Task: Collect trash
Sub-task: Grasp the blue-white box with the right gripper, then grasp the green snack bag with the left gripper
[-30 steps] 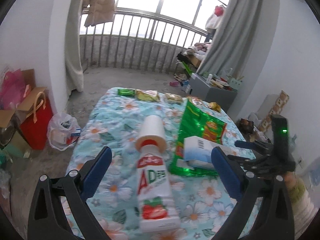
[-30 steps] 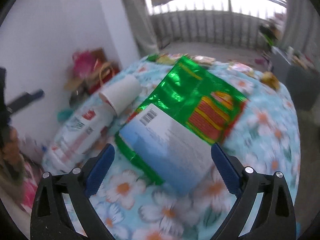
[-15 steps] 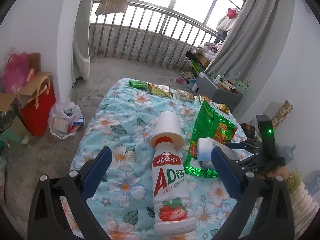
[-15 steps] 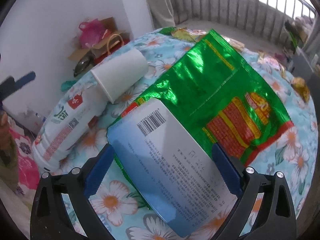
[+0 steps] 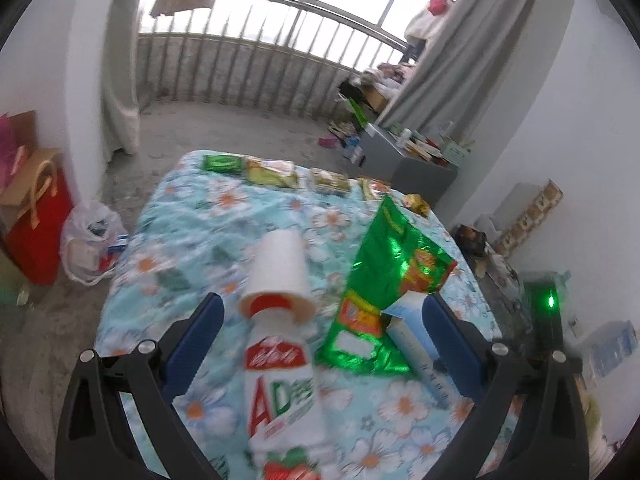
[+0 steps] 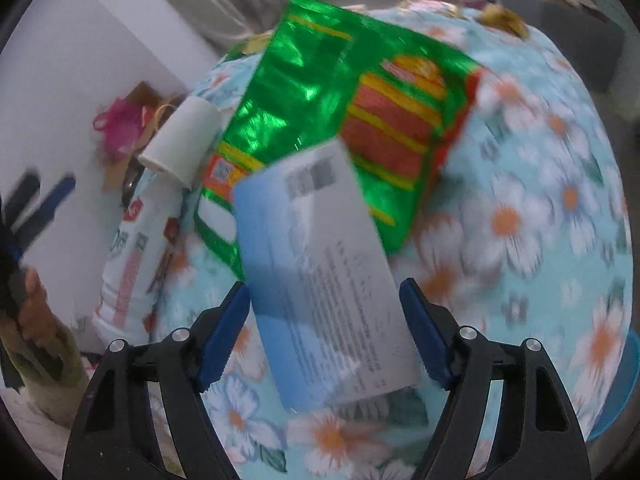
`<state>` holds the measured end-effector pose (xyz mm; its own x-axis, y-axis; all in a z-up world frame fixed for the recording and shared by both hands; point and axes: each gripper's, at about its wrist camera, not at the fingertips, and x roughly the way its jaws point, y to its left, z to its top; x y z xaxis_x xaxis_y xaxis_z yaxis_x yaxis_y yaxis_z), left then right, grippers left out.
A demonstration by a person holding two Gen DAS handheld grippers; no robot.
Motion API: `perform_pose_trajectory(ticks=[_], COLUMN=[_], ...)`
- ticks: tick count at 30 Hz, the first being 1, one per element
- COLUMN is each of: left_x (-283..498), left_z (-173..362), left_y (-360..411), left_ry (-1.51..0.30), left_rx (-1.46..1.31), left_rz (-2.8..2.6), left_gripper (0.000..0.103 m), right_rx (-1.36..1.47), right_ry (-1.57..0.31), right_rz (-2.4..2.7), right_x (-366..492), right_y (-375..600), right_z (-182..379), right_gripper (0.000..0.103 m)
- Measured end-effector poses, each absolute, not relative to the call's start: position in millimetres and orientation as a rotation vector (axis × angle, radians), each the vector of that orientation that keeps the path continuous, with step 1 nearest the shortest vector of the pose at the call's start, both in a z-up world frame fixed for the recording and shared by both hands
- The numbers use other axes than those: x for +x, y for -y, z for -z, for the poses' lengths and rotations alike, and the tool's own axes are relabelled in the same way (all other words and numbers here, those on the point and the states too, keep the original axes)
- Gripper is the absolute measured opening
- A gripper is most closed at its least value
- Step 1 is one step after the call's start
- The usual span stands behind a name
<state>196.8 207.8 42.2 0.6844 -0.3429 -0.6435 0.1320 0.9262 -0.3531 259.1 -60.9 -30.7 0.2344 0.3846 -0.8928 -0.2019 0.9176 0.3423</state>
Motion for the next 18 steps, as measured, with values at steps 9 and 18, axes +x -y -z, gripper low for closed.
perform_pose_trajectory(ticks=[9, 18], left_x=[273.5, 357.1], left_z=[-36.5, 3.5], left_y=[-138.0, -106.3], left_ry=[-0.938, -1.197], left_rx=[-0.164, -0.185], left_rz=[0.35, 0.248], left_gripper=[0.096, 0.076], right_rx=[0.132, 0.119], right_ry=[-1.169, -1.208], right_rz=[-0.376, -0.327], right_x=[260.7, 255.8], right_y=[59.8, 49.8], right_z=[15.9, 35.7], right_gripper=[0.083, 0.069])
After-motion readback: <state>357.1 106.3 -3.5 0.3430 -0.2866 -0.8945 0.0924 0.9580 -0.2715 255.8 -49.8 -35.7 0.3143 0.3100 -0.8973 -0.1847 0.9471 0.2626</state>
